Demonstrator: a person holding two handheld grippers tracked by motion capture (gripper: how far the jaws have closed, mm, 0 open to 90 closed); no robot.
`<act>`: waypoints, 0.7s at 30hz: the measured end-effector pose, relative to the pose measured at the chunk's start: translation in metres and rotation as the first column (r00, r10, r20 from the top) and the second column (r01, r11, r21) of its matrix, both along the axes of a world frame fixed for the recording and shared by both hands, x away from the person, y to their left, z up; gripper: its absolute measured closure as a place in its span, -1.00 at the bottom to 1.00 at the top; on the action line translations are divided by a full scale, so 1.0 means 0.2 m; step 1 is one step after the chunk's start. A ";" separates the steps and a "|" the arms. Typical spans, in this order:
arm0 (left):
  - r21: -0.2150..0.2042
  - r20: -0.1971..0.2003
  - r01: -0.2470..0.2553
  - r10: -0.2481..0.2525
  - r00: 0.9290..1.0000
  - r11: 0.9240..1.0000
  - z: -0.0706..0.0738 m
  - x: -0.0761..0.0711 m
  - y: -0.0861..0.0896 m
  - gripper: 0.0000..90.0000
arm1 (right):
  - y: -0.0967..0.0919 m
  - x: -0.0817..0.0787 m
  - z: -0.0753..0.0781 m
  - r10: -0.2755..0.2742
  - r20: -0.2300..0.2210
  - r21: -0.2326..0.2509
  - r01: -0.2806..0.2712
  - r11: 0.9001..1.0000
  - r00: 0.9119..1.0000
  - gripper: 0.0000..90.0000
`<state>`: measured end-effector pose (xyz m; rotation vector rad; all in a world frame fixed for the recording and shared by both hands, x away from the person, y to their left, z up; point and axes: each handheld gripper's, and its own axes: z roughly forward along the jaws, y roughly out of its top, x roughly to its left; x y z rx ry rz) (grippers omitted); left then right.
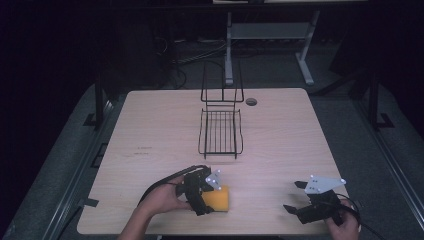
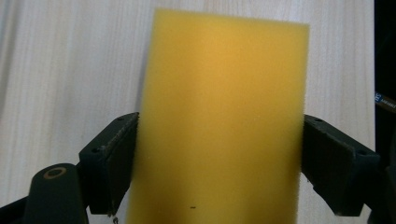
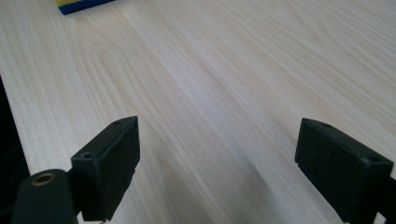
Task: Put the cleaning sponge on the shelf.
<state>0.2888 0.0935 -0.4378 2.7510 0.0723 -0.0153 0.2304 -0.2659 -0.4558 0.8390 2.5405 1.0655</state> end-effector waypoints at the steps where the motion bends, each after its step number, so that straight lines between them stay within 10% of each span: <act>1: 0.001 0.000 -0.002 0.002 1.000 1.000 0.00 0.00 0.00 -0.62 | 0.00 0.00 0.00 0.000 0.001 0.000 0.000 1.000 1.000 -0.70; 21: 0.007 0.018 0.004 -0.004 1.000 1.000 -0.02 0.00 -0.02 -0.54 | 0.00 0.00 0.00 -0.001 0.006 0.001 0.001 1.000 1.000 -0.70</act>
